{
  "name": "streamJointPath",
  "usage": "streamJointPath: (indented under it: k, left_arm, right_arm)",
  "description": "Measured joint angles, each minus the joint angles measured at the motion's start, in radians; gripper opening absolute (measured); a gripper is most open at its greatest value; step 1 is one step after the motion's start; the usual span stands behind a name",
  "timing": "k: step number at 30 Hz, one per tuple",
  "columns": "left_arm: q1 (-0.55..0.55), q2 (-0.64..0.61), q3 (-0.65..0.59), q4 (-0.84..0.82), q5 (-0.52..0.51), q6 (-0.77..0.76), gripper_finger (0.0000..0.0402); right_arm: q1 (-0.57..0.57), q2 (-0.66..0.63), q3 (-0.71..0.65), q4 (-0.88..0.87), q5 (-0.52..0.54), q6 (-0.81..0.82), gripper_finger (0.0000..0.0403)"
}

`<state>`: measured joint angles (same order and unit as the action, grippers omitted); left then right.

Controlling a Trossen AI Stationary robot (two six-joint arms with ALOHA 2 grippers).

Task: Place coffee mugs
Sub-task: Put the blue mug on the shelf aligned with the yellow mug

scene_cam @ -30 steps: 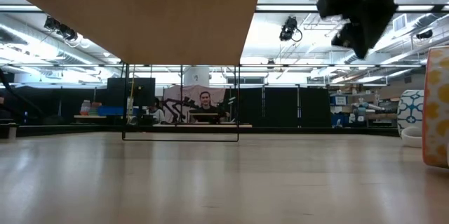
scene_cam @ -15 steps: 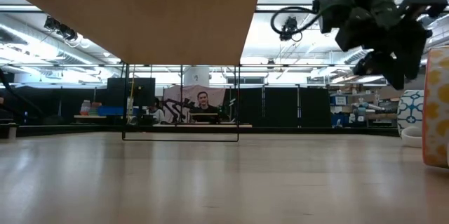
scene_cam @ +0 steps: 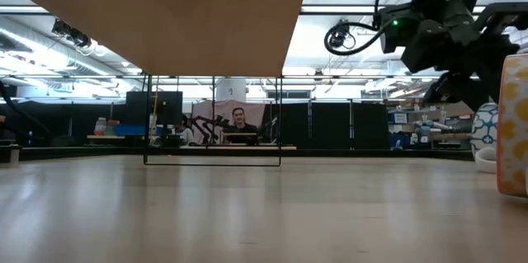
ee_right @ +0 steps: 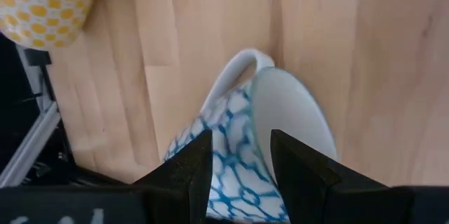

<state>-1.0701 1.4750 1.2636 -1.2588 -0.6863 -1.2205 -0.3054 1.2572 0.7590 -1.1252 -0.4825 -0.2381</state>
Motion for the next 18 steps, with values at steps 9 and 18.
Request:
streamJointPath:
  k: [9, 18]
  left_arm:
    - [0.000, 0.000, 0.000, 0.000, 0.000, 0.000, 0.0149]
    - [0.000, 0.000, 0.000, 0.010, 0.000, 0.000, 0.0149]
  right_arm:
    - [0.000, 0.000, 0.002, 0.011, -0.016, 0.103, 0.0149]
    - [0.010, 0.000, 0.002, 0.010, -0.002, 0.131, 0.0149]
